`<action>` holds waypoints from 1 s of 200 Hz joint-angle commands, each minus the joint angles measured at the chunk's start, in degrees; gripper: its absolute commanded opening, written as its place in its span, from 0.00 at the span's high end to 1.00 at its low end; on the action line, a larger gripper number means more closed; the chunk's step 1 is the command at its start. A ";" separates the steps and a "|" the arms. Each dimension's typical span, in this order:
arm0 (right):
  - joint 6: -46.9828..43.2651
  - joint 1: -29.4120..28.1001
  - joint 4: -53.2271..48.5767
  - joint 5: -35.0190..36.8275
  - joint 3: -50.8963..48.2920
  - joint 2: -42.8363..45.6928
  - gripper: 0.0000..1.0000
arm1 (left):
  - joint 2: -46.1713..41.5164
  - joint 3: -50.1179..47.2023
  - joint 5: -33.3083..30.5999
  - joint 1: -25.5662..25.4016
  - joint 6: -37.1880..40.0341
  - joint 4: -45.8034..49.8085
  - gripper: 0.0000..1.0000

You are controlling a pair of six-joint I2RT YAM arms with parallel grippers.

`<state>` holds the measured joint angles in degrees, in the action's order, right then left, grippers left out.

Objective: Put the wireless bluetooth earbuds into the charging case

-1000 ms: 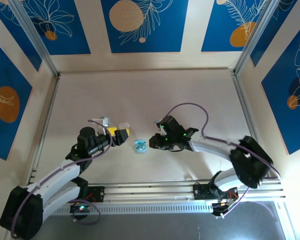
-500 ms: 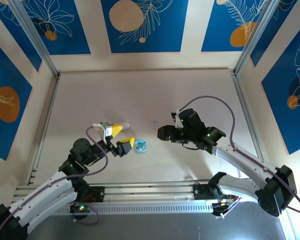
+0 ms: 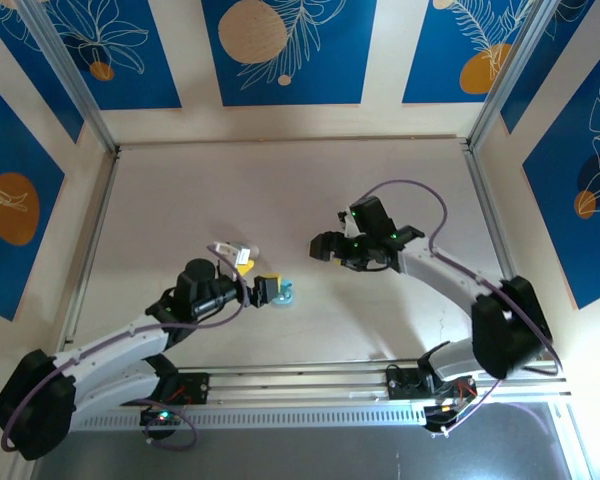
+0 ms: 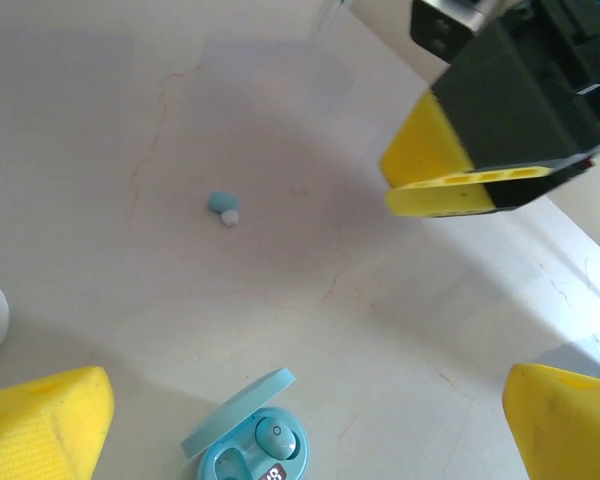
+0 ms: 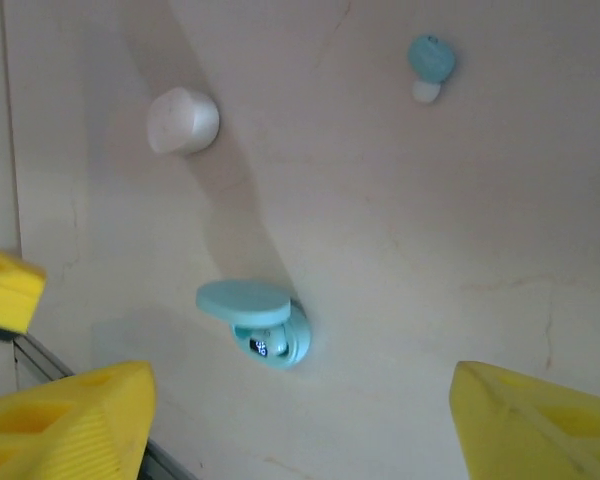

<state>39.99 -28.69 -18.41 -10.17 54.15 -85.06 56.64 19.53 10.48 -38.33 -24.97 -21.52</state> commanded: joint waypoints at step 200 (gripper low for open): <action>-4.45 1.40 -2.42 -3.16 22.26 -30.31 0.20 | -2.10 -0.36 6.48 10.20 -7.88 -0.28 0.00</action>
<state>36.05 -26.65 -19.18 -13.52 77.62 -116.53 55.75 19.97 16.03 -28.86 -32.69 -21.82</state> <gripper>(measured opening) 0.797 0.996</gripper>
